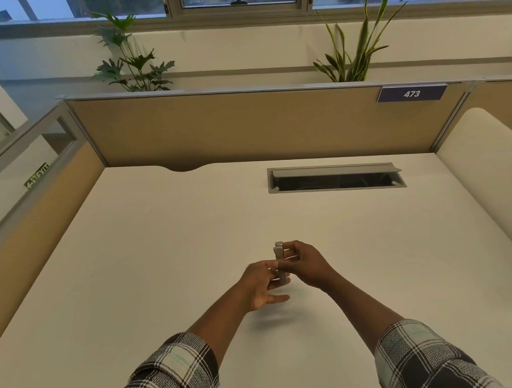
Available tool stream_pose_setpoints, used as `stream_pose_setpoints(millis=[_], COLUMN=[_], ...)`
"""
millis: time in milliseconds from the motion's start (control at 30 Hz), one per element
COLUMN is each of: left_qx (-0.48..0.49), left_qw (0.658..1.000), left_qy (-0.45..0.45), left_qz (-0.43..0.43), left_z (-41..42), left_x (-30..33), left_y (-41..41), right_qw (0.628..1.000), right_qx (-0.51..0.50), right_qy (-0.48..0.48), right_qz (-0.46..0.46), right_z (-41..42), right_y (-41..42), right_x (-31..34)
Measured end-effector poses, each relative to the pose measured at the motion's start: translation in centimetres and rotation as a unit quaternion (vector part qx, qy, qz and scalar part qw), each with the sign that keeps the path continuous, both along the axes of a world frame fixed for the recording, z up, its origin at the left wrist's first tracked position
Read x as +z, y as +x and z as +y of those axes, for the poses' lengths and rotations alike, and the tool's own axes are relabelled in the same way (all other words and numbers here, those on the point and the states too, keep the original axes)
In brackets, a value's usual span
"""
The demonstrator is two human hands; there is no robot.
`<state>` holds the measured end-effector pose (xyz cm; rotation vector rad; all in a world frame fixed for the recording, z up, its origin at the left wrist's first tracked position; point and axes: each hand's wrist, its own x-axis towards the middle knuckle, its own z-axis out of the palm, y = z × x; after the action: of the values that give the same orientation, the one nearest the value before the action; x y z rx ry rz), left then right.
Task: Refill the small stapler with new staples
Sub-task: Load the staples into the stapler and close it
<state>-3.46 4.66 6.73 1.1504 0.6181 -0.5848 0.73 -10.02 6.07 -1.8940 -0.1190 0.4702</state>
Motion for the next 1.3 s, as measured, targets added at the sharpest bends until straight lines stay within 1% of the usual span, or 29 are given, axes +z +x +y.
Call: stream_pose_setpoints(millis=[100,200,267,367,500,567,767,1033,1200,1300], left_qx=[-0.025,-0.054,-0.077,-0.115,-0.149,-0.145,-0.123,-0.066,-0.066,-0.106], left_qw=[0.993,0.972,0.955,0.924,0.873,0.857,0.864,0.869,0.869,0.876], left_qy=[0.108,0.179,0.204,0.243,0.333,0.36,0.352,0.36,0.361,0.344], left_qz=[-0.049,-0.142,-0.204,-0.27,-0.324,-0.34,-0.339,-0.331,-0.332,-0.321], left_z=[0.4,1.0,1.4,1.7,1.7,1.8,2.0,1.1,1.0,1.2], left_x=[-0.3,-0.6,-0.7,-0.7,-0.7,-0.6,-0.5,-0.7,-0.5,0.0], left_y=[0.2,0.5,0.7,1.0,1.4,1.6,1.6,1.1,1.5,2.1], right_qw=[0.999,0.998,0.993,0.988,0.981,0.98,0.979,0.965,0.97,0.973], right_qx=[-0.003,-0.012,-0.008,-0.008,0.002,0.0,-0.005,-0.003,-0.008,0.002], right_qy=[-0.031,-0.058,-0.092,-0.124,-0.147,-0.145,-0.138,-0.179,-0.158,-0.143], right_qz=[-0.02,-0.036,-0.067,-0.091,-0.124,-0.134,-0.151,-0.192,-0.184,-0.18], right_z=[-0.2,-0.4,-0.5,-0.6,-0.7,-0.8,-1.0,-0.5,-0.4,-0.8], right_y=[-0.1,-0.4,-0.4,-0.4,-0.5,-0.6,-1.2,-1.6,-1.4,-1.3], right_x=[0.0,-0.1,-0.1,0.1,0.3,0.4,0.3,0.0,0.3,0.6])
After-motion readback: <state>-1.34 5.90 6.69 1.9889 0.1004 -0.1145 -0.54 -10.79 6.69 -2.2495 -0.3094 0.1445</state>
